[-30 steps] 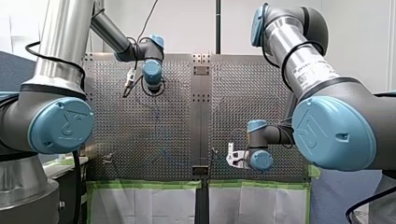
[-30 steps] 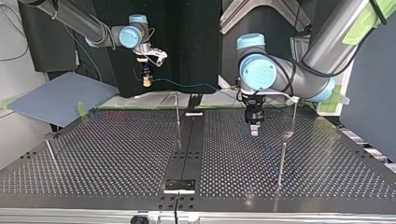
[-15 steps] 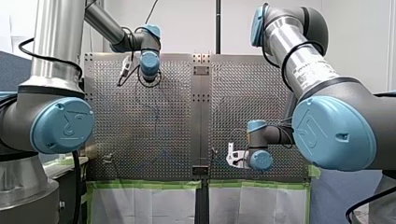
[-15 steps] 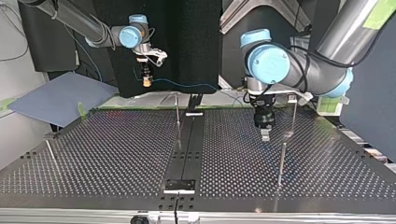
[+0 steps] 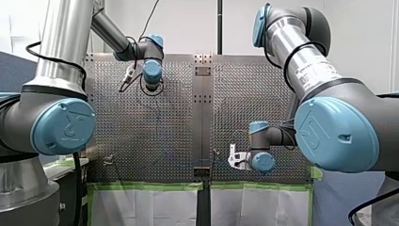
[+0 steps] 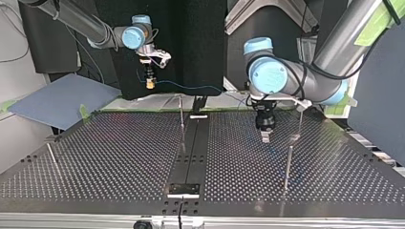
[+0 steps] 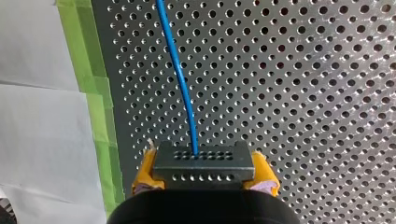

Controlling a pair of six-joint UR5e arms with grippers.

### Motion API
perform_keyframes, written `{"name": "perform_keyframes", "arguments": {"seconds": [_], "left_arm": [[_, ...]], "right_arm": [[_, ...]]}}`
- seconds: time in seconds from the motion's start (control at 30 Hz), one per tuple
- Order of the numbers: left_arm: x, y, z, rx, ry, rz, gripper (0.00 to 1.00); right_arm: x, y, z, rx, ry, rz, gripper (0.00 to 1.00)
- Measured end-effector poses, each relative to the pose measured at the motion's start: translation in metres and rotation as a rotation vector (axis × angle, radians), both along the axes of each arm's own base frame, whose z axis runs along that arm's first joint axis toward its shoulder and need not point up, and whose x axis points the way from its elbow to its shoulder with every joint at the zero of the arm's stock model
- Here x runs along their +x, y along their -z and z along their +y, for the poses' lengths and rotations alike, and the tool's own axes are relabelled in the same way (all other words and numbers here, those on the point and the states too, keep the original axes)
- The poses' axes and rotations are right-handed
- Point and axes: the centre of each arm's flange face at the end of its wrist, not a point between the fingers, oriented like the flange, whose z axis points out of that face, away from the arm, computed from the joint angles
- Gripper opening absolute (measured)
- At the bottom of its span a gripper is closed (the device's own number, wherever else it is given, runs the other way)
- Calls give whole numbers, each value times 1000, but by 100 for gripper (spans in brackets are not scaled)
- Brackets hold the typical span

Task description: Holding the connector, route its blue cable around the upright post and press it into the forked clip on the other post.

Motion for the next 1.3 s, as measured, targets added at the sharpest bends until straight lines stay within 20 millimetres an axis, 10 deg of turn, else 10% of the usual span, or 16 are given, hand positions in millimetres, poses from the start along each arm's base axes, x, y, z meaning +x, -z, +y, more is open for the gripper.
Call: {"name": "perform_keyframes", "arguments": {"seconds": [0.63,1.3], "left_arm": [[13,1,1,12,19,-27,100],[27,75,-10,67,-7,115,100]], "right_arm": [[1,1,0,-2,-9,-12,0],[3,1,1,0,-13,-13,0]]}}
